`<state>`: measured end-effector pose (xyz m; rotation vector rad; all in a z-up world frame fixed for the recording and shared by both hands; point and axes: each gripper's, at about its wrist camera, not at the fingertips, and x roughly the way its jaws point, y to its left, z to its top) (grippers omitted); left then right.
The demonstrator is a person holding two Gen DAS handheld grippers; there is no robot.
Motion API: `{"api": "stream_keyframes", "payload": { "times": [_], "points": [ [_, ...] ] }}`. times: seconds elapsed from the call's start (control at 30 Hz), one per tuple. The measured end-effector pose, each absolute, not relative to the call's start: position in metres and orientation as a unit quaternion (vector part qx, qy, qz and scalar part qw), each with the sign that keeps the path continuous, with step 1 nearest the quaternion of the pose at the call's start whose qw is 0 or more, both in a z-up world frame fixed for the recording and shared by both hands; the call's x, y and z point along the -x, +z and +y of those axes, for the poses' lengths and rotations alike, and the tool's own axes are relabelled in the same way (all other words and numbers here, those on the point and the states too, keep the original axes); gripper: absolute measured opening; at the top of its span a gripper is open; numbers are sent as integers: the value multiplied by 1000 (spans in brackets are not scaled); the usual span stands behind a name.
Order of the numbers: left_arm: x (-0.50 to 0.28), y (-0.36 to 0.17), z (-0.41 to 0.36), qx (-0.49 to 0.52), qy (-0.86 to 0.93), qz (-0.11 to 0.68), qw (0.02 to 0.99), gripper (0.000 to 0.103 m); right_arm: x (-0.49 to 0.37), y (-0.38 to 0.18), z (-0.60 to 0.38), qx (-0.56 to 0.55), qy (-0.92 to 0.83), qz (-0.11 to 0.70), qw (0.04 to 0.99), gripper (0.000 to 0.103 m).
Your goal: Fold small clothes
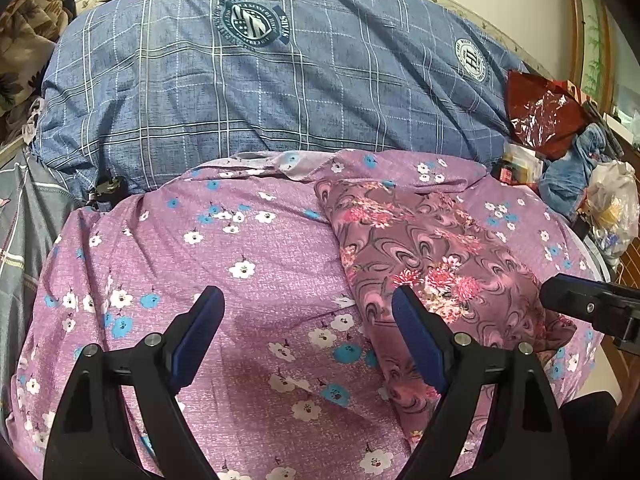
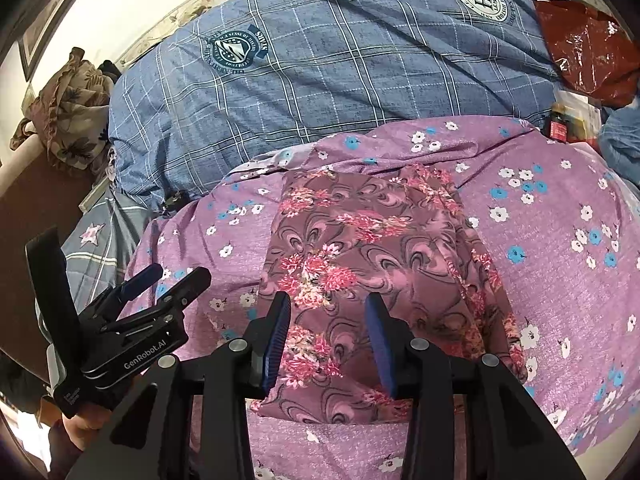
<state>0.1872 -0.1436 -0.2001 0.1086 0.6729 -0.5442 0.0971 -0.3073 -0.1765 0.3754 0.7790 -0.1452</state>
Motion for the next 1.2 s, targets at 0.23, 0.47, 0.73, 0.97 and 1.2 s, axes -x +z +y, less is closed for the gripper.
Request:
{"api": "stream_keyframes", "payload": {
  "times": [0.23, 0.47, 0.73, 0.97, 1.2],
  "points": [
    [-187, -204, -155, -61, -266, 332, 903, 86, -100, -178, -314, -185, -69, 374, 906, 47],
    [-187, -210, -167, -72, -270, 337, 899, 86, -104, -182, -325, -202, -66, 374, 903, 48],
    [-190, -215, -180, -81, -272, 345, 895, 86, -109, -186, -334, -210, -63, 371, 903, 48],
    [-192, -219, -190, -87, -275, 350, 891, 86, -112, -191, -344, -219, -63, 373, 899, 48],
    [-194, -224, -200, -95, -276, 356, 888, 86, -117, -195, -354, -223, -66, 374, 898, 49]
  ]
}}
